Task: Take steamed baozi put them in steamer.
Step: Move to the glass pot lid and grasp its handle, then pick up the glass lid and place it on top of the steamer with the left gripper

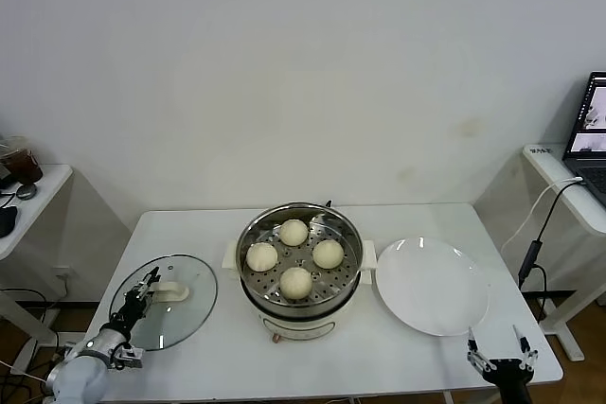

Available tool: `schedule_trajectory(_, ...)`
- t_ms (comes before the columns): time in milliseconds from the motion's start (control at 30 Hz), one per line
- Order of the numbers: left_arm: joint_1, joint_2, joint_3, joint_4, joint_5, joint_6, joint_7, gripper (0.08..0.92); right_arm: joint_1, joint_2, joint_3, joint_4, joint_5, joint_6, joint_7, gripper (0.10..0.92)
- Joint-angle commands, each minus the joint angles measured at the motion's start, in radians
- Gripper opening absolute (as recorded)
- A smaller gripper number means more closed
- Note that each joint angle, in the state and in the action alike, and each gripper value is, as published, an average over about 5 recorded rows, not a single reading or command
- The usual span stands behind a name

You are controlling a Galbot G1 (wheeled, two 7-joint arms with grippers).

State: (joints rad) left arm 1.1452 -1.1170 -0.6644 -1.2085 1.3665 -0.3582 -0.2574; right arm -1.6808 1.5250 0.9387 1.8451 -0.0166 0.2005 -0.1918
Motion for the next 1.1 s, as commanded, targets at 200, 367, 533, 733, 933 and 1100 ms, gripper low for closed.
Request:
schedule_trajectory(200, 0.040, 0.010, -0.008, -0.063, -0.110, 0.003, -0.029, 0.195, -0.006, -0.008, -0.014, 0.006, 0.013, 0.002, -0.009, 0.823)
schedule_trajectory(367, 0.153, 0.039, -0.031, -0.274, -0.215, 0.105, -0.016, 0.177, -0.011, -0.021, -0.015, 0.011, 0.012, 0.009, -0.017, 0.823)
schedule_trajectory(533, 0.317, 0.101, -0.080, -0.499, -0.331, 0.205, -0.003, 0.176, -0.016, -0.039, -0.030, 0.020, 0.014, 0.010, -0.025, 0.823)
schedule_trajectory(733, 0.445, 0.212, -0.157, -0.795, -0.507, 0.421, 0.152, 0.176, -0.007, -0.054, -0.059, 0.016, 0.014, 0.014, -0.047, 0.823)
schedule_trajectory(933, 0.361, 0.299, -0.024, -0.969, -0.603, 0.614, 0.280, 0.176, 0.010, -0.056, -0.097, -0.002, -0.005, 0.027, -0.052, 0.823)
schedule_trajectory(1100, 0.159, 0.312, 0.279, -0.998, -0.587, 0.790, 0.321, 0.176, 0.031, -0.041, -0.124, -0.030, -0.046, 0.044, -0.046, 0.823)
